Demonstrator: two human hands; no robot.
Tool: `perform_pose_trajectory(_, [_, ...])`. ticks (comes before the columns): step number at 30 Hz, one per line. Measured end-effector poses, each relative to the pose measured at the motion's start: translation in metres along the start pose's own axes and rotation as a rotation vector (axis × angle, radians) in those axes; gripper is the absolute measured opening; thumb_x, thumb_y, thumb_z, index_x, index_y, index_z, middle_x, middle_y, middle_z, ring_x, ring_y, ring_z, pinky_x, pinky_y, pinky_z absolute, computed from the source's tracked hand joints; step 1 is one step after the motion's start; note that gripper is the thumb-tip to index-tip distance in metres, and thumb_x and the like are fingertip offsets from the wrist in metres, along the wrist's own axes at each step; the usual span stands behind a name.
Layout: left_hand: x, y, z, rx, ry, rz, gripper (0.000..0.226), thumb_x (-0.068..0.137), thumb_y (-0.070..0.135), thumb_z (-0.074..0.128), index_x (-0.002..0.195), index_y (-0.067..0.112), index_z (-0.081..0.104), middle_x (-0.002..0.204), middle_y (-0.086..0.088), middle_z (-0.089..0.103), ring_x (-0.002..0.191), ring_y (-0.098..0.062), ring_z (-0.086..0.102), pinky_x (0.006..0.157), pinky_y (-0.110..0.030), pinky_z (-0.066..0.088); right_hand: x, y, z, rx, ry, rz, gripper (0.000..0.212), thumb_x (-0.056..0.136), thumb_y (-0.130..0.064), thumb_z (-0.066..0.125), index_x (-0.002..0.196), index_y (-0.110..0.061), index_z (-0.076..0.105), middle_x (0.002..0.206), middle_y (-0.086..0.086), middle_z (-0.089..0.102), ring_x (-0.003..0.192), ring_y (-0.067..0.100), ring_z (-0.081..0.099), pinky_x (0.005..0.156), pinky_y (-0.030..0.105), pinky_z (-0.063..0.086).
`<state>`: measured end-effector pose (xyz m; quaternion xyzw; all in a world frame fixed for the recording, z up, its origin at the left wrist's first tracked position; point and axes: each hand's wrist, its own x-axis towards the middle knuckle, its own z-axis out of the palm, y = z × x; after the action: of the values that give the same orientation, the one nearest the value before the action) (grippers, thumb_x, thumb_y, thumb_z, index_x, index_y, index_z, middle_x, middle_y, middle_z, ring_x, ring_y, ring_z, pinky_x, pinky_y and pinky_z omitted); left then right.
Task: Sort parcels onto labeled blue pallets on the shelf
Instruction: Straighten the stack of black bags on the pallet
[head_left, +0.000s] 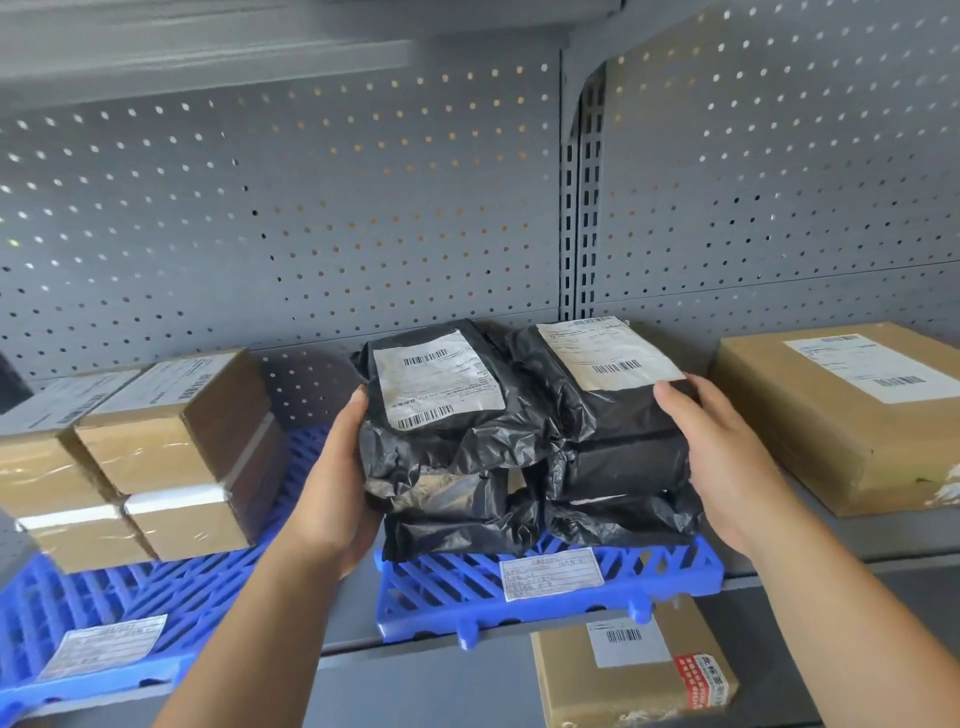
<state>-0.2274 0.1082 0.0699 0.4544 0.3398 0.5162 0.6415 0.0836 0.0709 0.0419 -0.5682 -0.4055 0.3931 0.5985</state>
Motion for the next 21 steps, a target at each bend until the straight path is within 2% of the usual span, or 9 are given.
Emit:
perform_pose_trajectory(4, [0.003, -0.007, 0.004, -0.019, -0.068, 0.003, 0.056, 0.107, 0.054, 0.031, 0.129, 0.024, 0.072, 0.134, -0.012, 0.069, 0.124, -0.026, 0.066, 0.088, -0.033, 0.059, 0.011, 0.001, 0.006, -0.002, -0.019, 0.003, 0.046, 0.075, -0.069, 0.066, 0.114, -0.045, 0.066, 0.118, -0.019, 0.072, 0.117, 0.016, 0.067, 0.099, 0.045, 0.05])
perform_pose_trajectory(8, [0.008, -0.012, 0.007, 0.021, -0.003, -0.005, 0.056, 0.105, 0.058, 0.034, 0.131, 0.025, 0.071, 0.135, -0.01, 0.069, 0.126, -0.025, 0.065, 0.088, -0.031, 0.059, 0.022, 0.001, 0.012, -0.018, -0.032, 0.017, 0.047, 0.075, -0.071, 0.067, 0.112, -0.043, 0.067, 0.119, -0.018, 0.072, 0.119, 0.016, 0.065, 0.106, 0.052, 0.047])
perform_pose_trajectory(12, [0.012, -0.01, 0.016, 0.129, 0.073, -0.006, 0.046, 0.104, 0.06, 0.036, 0.099, 0.048, 0.08, 0.11, 0.01, 0.079, 0.1, -0.004, 0.074, 0.066, -0.019, 0.06, 0.026, -0.001, 0.015, -0.033, -0.072, 0.02, 0.044, 0.077, -0.071, 0.066, 0.111, -0.044, 0.067, 0.117, -0.02, 0.072, 0.117, 0.012, 0.065, 0.105, 0.05, 0.048])
perform_pose_trajectory(14, [0.016, -0.013, 0.019, 0.14, 0.086, -0.016, 0.047, 0.103, 0.062, 0.036, 0.084, 0.055, 0.079, 0.099, 0.017, 0.079, 0.091, 0.0, 0.075, 0.062, -0.017, 0.059, 0.024, -0.001, 0.017, -0.045, -0.085, 0.011, 0.042, 0.078, -0.072, 0.063, 0.109, -0.043, 0.067, 0.114, -0.021, 0.073, 0.114, 0.009, 0.066, 0.1, 0.046, 0.051])
perform_pose_trajectory(16, [0.017, -0.012, 0.026, 0.142, 0.09, -0.001, 0.051, 0.104, 0.062, 0.033, 0.075, 0.063, 0.075, 0.091, 0.024, 0.078, 0.089, -0.002, 0.076, 0.079, -0.025, 0.059, 0.02, -0.002, 0.021, -0.063, -0.074, 0.002, 0.044, 0.078, -0.074, 0.06, 0.11, -0.045, 0.066, 0.111, -0.029, 0.07, 0.112, 0.0, 0.061, 0.089, 0.035, 0.048])
perform_pose_trajectory(18, [0.018, -0.013, 0.03, 0.182, 0.12, 0.005, 0.062, 0.109, 0.053, 0.027, 0.065, 0.071, 0.067, 0.077, 0.039, 0.069, 0.094, 0.001, 0.072, 0.105, -0.037, 0.042, 0.016, -0.004, 0.024, -0.073, -0.057, -0.003, 0.045, 0.076, -0.076, 0.057, 0.111, -0.049, 0.064, 0.108, -0.038, 0.066, 0.111, -0.008, 0.055, 0.083, 0.03, 0.041])
perform_pose_trajectory(19, [0.014, -0.011, 0.032, 0.226, 0.151, 0.007, 0.067, 0.112, 0.042, 0.024, 0.069, 0.072, 0.066, 0.077, 0.043, 0.065, 0.107, -0.001, 0.068, 0.112, -0.041, 0.033, 0.014, -0.004, 0.025, -0.076, -0.054, -0.006, 0.045, 0.075, -0.076, 0.056, 0.112, -0.051, 0.063, 0.108, -0.04, 0.065, 0.11, -0.01, 0.054, 0.082, 0.028, 0.04])
perform_pose_trajectory(20, [0.012, -0.012, 0.029, 0.289, 0.162, 0.024, 0.065, 0.114, 0.03, 0.022, 0.087, 0.073, 0.064, 0.091, 0.043, 0.063, 0.128, -0.014, 0.059, 0.118, -0.048, 0.027, 0.012, -0.005, 0.026, -0.083, -0.055, -0.011, 0.045, 0.075, -0.076, 0.055, 0.112, -0.053, 0.063, 0.107, -0.04, 0.065, 0.11, -0.01, 0.054, 0.082, 0.028, 0.041])
perform_pose_trajectory(21, [0.012, -0.016, 0.023, 0.35, 0.146, 0.032, 0.061, 0.114, 0.02, 0.02, 0.115, 0.071, 0.054, 0.117, 0.039, 0.059, 0.141, -0.03, 0.045, 0.12, -0.055, 0.022, 0.011, -0.005, 0.027, -0.093, -0.057, -0.016, 0.045, 0.074, -0.076, 0.055, 0.113, -0.055, 0.062, 0.108, -0.04, 0.065, 0.109, -0.009, 0.056, 0.083, 0.028, 0.042])
